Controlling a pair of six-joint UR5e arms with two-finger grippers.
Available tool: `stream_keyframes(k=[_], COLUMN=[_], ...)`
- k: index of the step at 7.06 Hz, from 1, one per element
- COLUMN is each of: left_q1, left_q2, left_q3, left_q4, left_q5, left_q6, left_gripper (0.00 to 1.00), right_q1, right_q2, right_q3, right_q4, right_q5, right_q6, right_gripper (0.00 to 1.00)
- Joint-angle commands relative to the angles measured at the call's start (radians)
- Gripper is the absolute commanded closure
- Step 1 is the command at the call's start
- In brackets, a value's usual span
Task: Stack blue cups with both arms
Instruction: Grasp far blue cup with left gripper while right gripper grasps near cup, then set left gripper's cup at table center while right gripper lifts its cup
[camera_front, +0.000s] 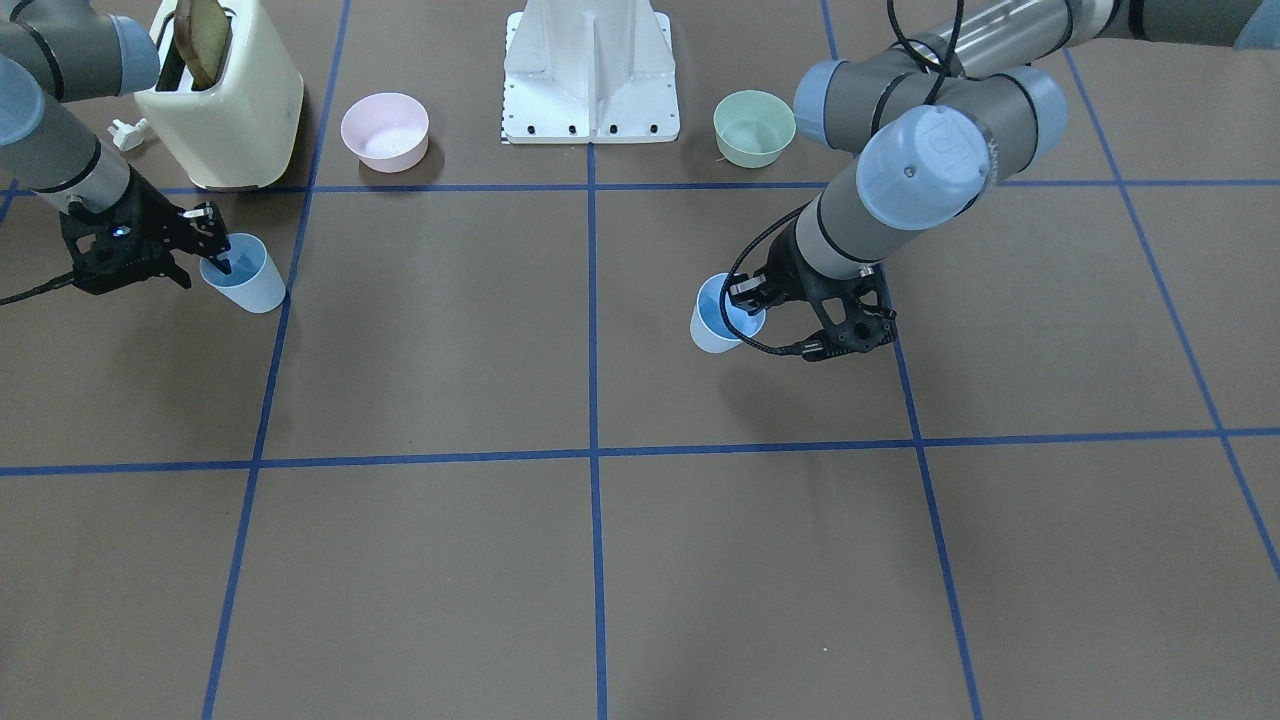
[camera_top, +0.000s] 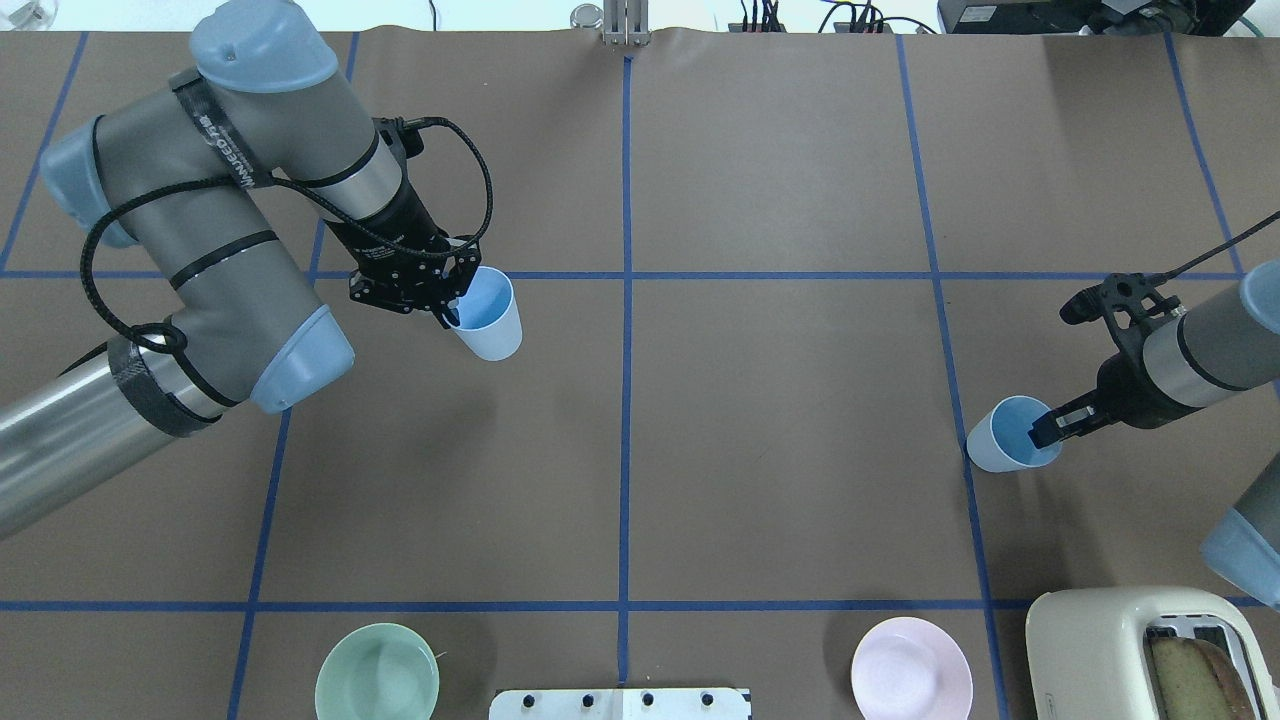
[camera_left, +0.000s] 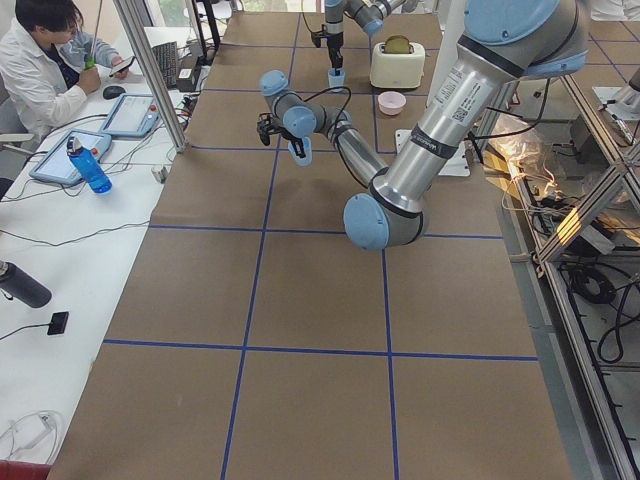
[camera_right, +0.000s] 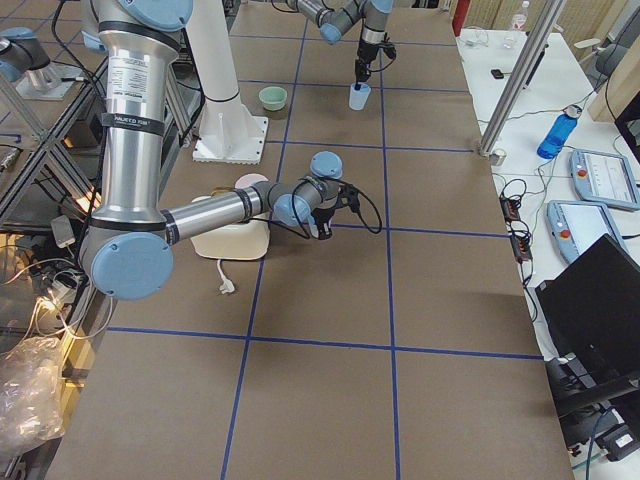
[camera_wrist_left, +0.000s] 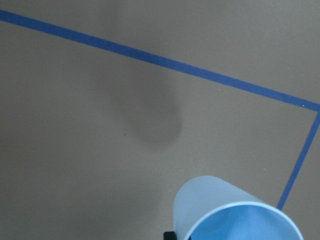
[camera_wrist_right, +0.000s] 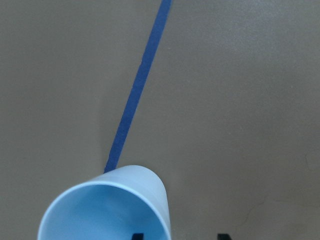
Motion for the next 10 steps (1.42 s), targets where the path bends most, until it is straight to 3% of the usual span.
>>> stream_keyframes(k=[1, 5, 6, 8, 10], left_q1=[0.018, 0.085, 0.090, 0.105, 0.133], left_q2=[-0.018, -0.101, -0.127, -0.156, -0.176], left_q3=[0.001, 0.053, 0.090, 0.197, 0.228], left_q4=[0.000, -0.003, -0.006, -0.134, -0.175], left_q5=[0.031, 0.103, 0.105, 0.109, 0.141], left_q6=[-0.028, -0.141, -0.145, -0.165, -0.209], left_gripper=[1.00, 1.00, 1.00, 1.00, 1.00], right_q1=[0.000, 0.048, 0.063, 0.077, 0.080], right_q2=[0.017, 0.062, 0.124, 0.277, 0.401], right_q3=[0.002, 0.011, 0.017, 0.018, 0.028], right_q4=[-0.008, -0.058, -0.142, -0.332, -0.477], right_q5=[0.002, 0.016, 0.018, 0.019, 0.018], right_q6=[0.001, 0.001, 0.001, 0.001, 0.003], right_gripper=[1.00, 1.00, 1.00, 1.00, 1.00])
